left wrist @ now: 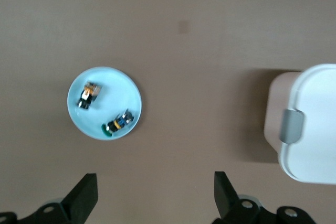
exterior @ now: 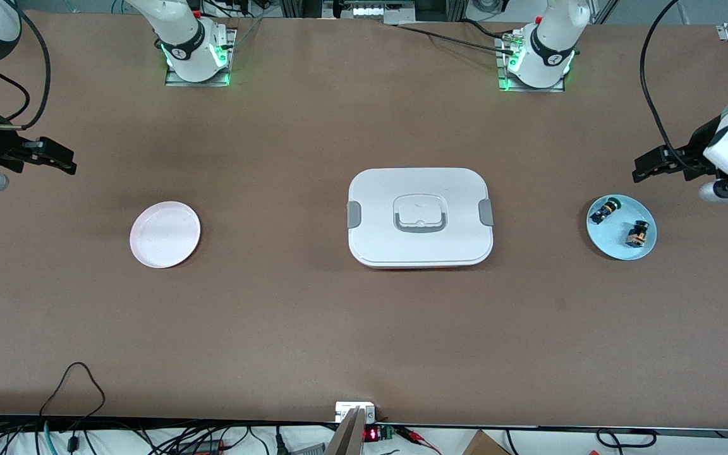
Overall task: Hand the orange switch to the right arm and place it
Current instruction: 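Move the left gripper toward the light-blue dish, then lower the left gripper over the orange-tab switch in the dish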
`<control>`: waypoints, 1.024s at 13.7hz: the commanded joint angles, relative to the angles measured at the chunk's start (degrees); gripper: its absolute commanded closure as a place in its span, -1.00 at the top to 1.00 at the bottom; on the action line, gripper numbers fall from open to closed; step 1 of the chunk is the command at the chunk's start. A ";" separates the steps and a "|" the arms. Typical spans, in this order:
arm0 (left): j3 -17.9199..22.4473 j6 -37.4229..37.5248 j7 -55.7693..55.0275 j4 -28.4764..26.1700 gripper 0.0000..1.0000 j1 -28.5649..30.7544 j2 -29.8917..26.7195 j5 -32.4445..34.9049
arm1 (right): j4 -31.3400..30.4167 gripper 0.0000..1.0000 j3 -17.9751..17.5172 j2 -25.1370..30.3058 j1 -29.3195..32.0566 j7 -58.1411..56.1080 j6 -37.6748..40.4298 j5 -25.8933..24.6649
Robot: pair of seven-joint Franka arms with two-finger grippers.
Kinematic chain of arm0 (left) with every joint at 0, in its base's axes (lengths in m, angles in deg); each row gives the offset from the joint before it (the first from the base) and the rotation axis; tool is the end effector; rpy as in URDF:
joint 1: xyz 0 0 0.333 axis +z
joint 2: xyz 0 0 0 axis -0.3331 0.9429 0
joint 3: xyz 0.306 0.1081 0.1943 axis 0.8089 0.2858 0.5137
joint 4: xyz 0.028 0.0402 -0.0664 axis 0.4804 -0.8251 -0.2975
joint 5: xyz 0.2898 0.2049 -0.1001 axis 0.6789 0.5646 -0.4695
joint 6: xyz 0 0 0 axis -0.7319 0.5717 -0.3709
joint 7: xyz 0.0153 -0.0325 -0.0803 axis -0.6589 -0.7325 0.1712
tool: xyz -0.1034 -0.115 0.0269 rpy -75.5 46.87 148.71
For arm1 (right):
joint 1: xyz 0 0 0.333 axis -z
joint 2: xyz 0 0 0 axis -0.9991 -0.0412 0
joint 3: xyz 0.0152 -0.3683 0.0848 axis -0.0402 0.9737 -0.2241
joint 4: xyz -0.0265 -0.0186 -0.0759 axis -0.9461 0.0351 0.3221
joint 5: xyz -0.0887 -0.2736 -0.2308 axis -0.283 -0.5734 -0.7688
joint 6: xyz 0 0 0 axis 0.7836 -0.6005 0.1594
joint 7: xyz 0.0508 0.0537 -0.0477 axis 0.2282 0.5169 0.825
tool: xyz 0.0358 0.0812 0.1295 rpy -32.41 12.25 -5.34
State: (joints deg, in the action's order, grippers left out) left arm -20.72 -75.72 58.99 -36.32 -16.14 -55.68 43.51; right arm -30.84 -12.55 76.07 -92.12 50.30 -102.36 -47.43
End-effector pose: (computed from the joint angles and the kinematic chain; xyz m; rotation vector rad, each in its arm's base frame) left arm 0.5433 0.0249 0.5478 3.1130 0.2277 -0.1715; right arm 0.5361 -0.0278 0.5687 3.0924 -0.0166 -0.0831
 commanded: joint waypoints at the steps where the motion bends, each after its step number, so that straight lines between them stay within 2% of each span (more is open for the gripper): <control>1: 2.37 -1.56 -7.55 0.07 0.95 2.63 5.98 -0.74 | 1.27 1.00 -0.16 -0.43 0.00 -0.86 1.02 0.02; 7: 2.54 -8.32 -14.42 -0.02 1.00 9.32 18.11 4.10 | 1.27 1.00 -0.16 -0.43 0.00 -0.86 0.93 0.02; 9: 2.63 -11.04 -18.02 -0.11 1.00 9.86 21.36 5.93 | 1.27 1.00 -0.16 -0.60 0.00 -0.86 0.84 0.02; 14: 2.46 -17.99 -18.30 0.51 1.00 14.16 27.26 6.73 | 1.27 1.00 -0.16 -0.69 0.00 -0.86 0.66 0.02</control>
State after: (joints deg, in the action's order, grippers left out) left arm -17.73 -92.17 41.76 -37.20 -3.53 -30.31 48.88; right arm -30.82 -12.56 75.95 -92.22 50.30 -102.36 -47.43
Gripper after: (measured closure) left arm 0.000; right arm 0.000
